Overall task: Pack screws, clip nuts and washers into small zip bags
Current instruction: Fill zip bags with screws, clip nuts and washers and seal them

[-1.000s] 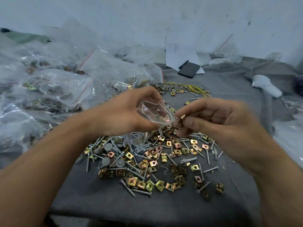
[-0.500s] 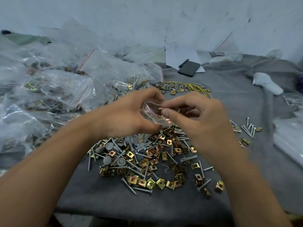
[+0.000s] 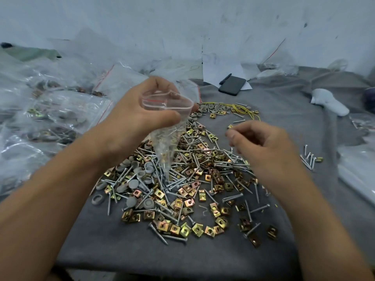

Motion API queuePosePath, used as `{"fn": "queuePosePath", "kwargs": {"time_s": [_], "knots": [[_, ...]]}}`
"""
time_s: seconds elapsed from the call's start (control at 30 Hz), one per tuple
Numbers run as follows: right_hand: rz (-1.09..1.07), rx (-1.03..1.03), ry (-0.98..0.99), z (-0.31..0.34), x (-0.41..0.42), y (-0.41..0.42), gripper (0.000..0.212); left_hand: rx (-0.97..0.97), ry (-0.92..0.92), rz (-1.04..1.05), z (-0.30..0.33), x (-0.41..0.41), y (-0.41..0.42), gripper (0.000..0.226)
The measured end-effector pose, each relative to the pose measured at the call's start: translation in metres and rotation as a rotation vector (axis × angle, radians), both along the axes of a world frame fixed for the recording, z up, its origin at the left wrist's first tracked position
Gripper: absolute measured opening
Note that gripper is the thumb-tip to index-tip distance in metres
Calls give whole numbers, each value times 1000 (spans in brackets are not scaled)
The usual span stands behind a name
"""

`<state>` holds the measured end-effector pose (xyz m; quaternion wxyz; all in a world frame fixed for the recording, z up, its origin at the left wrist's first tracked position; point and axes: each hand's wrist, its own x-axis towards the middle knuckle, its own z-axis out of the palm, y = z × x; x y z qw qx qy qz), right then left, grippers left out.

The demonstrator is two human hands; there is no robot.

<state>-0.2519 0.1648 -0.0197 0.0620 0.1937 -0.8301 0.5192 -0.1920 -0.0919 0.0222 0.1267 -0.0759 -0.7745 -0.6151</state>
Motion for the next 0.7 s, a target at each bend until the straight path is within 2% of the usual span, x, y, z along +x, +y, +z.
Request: {"fn": "queuePosePath", "kwargs": {"time_s": [0.13, 0.23, 0.3, 0.43, 0.53, 0.63, 0.7], "knots": [[66, 114, 26, -4, 6, -16, 11, 325, 21, -84, 1, -3, 4, 25], [103, 110, 7, -5, 11, -25, 8, 516, 29, -129, 4, -2, 5, 10], [146, 5, -88, -5, 15, -32, 7, 724, 6, -188, 6, -1, 4, 12], [449, -452, -570, -1, 28, -47, 30, 1088, -23, -388, 9, 1, 0, 23], [646, -682, -760, 0, 36, -56, 51, 1207, -41, -473, 7, 1, -4, 29], [629, -781, -807, -1, 39, -64, 59, 1222, -48, -483, 5, 1, -9, 37], [551, -768, -789, -1, 40, -67, 56, 1175, -40, -443, 7, 1, -11, 39]]}}
